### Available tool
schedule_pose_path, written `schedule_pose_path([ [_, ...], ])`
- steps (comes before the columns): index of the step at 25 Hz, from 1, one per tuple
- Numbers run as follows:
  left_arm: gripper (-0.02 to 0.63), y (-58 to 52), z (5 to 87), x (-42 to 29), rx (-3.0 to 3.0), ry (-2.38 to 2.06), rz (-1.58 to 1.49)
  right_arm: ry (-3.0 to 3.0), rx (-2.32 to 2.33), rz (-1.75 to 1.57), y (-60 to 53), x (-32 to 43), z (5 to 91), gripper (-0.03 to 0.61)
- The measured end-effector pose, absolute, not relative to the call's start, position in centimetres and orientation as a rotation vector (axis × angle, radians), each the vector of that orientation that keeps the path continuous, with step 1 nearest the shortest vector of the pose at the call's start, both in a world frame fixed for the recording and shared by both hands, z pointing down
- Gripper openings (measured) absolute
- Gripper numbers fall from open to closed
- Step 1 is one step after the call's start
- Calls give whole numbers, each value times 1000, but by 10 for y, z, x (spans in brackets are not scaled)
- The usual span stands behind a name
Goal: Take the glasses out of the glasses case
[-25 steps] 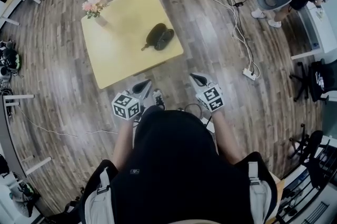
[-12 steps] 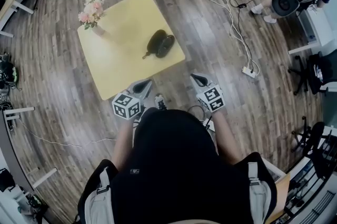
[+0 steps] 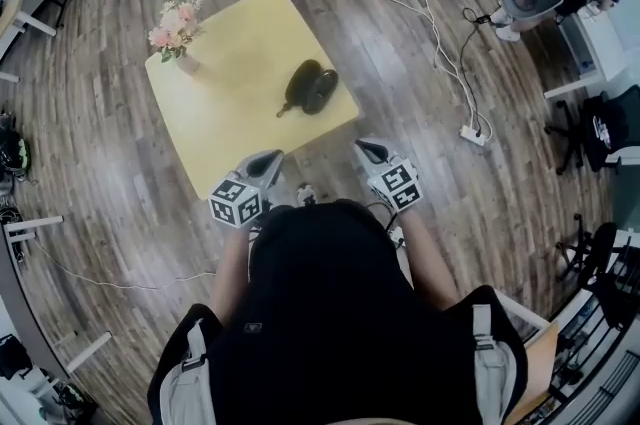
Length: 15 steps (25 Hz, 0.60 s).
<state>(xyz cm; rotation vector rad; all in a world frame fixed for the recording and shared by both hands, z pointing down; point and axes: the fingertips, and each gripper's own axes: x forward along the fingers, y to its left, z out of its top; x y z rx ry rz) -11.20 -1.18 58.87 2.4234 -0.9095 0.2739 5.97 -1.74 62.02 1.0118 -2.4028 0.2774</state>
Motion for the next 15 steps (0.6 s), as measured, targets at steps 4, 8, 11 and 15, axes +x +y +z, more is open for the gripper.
schedule_pose_path([
  [4,11,-8,590,-114,2416,-910,257,-2394,991,267,-14,59,622,3],
  [8,11,-11,588,-113,2412,-929,234,-2386,975,277,-20,62,624,3],
  [11,11,-11,591,-119,2391,-952,229,-2384,948,281,-24,58,626,3],
  [15,11,-15,593,-134,2358,-1007,229,-2401,909,284,-37,47,629,3],
])
